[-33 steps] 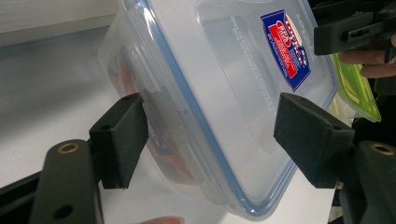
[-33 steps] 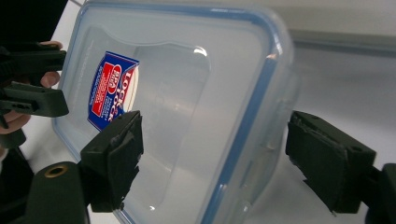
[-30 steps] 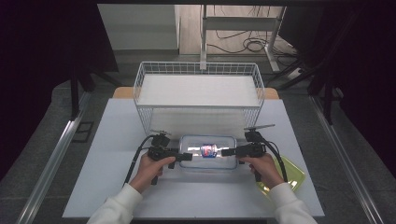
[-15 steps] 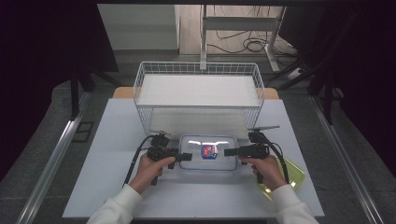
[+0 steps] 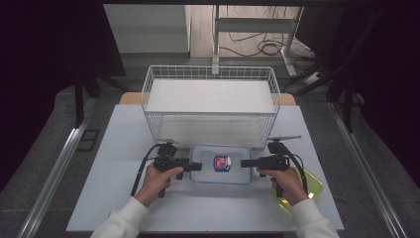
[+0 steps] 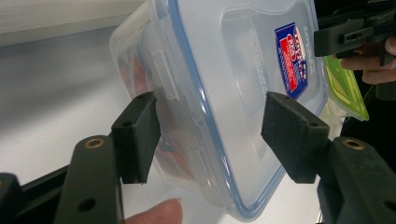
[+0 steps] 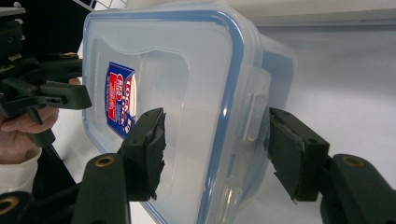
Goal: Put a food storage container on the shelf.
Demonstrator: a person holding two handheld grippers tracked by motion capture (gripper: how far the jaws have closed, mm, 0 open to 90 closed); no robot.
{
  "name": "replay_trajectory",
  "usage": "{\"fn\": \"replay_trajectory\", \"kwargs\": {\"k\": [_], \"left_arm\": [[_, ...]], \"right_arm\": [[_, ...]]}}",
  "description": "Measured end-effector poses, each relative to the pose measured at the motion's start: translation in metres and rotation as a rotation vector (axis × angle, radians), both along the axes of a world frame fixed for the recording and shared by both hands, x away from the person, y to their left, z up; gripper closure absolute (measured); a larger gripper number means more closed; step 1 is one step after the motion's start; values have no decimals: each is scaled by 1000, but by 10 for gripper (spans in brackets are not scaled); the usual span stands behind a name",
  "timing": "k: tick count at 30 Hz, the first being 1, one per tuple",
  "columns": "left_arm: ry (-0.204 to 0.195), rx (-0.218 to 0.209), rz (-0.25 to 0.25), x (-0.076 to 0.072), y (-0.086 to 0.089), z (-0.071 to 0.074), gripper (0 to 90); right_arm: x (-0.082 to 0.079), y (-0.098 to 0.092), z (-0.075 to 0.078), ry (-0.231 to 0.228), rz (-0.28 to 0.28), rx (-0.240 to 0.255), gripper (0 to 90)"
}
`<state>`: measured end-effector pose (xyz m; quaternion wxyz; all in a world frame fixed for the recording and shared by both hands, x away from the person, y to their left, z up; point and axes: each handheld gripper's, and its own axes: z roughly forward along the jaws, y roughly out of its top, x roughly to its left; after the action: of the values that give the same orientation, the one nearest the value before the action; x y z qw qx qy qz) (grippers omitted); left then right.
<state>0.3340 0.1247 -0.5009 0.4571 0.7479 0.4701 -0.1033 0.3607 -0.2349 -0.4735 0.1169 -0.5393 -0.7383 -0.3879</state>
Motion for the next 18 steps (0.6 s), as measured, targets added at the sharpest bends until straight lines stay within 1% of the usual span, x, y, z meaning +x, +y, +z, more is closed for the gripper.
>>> {"fn": "replay_trajectory", "kwargs": {"k": [3,8,10,11,12,17,18], "left_arm": [[4,-11,6,-1,0,0,395],[2,-15,6,-2,1,0,401],[4,-18,1,-2,4,-1,404],[4,-23,1,-2,5,-1,405],[3,-30,0,-3,6,-2,406],[-4,-29,-6,-5,8,-1,418],[-7,-41,-9,-5,9,-2,425]], "right_arm": [[-2,0,1,-15,4,-4,401],[-4,-1,2,-31,15,1,415],[-6,-2,3,-39,19,7,429],[-6,-3,4,-54,25,22,444],[-7,-3,5,-59,26,26,449],[-10,-4,8,-77,41,33,466],[-10,-4,8,-82,45,31,466]]}}
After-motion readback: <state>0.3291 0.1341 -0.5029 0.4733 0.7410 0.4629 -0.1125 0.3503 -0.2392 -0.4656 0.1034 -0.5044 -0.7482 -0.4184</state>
